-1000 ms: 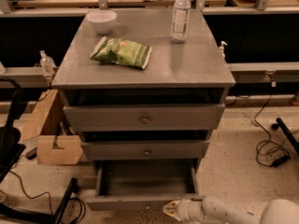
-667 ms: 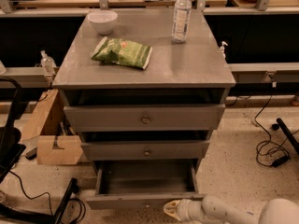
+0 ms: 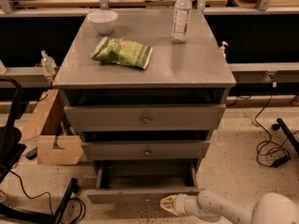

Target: Close bottom drawer

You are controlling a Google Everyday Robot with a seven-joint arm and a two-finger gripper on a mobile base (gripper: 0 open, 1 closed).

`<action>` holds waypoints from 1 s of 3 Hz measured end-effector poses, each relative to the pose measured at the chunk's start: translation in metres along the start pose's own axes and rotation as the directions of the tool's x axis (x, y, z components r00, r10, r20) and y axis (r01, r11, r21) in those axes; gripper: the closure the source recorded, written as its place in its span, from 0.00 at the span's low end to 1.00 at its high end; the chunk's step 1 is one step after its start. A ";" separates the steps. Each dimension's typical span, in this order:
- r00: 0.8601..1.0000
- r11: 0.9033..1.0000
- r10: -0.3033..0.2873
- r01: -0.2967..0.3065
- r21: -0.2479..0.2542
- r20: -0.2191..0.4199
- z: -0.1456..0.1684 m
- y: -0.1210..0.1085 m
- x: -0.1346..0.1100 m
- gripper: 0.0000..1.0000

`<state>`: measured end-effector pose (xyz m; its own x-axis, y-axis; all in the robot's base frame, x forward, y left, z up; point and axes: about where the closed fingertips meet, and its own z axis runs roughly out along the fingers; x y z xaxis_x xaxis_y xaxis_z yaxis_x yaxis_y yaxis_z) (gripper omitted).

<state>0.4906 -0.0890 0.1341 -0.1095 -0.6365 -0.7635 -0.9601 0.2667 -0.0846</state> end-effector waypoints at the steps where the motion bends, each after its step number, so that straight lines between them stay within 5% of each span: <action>1: 1.000 1.000 -0.016 0.016 0.001 0.006 0.015 -0.023 -0.014 1.00; 3: 1.000 1.000 -0.024 0.024 -0.008 0.004 0.024 -0.029 -0.021 1.00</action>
Offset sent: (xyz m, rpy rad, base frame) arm 0.1075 0.0455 0.0121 -0.0052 -0.0587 0.0298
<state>0.5273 -0.0663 0.1373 -0.0853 -0.6399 -0.7637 -0.9645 0.2452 -0.0977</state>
